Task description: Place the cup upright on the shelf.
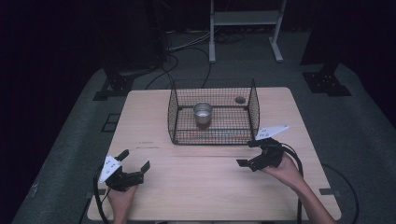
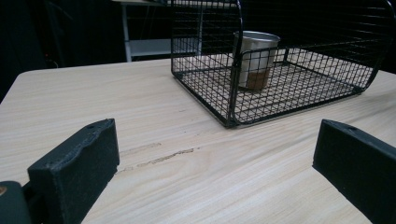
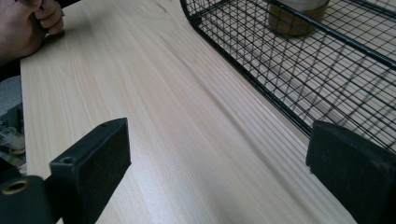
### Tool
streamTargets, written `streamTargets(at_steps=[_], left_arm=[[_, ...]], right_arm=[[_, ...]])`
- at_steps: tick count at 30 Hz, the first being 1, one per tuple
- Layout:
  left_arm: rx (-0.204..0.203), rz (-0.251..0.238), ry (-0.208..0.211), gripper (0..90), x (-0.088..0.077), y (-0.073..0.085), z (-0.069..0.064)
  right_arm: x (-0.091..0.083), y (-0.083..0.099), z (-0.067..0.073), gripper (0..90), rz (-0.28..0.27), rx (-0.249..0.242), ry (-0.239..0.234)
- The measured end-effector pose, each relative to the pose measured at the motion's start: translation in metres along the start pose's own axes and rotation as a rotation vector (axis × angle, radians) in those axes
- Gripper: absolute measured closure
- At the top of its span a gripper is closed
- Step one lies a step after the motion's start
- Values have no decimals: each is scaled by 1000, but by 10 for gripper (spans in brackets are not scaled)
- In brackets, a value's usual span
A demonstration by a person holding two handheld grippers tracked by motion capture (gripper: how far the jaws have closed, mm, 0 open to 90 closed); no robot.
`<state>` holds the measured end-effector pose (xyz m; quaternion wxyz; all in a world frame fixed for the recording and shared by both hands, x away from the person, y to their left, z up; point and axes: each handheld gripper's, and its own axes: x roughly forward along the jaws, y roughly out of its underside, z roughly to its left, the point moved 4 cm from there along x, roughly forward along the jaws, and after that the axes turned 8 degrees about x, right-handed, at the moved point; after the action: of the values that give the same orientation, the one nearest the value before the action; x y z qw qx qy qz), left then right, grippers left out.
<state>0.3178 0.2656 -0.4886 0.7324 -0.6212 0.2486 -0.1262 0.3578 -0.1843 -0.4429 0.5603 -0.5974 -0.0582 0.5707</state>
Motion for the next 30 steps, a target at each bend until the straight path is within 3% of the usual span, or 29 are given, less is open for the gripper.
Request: streamTargets(at_steps=[16, 25, 26, 30], left_arm=[[1, 0, 1, 0, 0, 0, 0], [2, -2, 1, 0, 1, 0, 0], [1, -2, 1, 0, 1, 0, 0], [1, -1, 1, 0, 0, 0, 0]], right_arm=[[-15, 31, -17, 58, 8, 49, 53], [-21, 48, -24, 59, -14, 58, 80], [-23, 52, -25, 59, -14, 45, 102], [-25, 56, -25, 59, -28, 38, 105]])
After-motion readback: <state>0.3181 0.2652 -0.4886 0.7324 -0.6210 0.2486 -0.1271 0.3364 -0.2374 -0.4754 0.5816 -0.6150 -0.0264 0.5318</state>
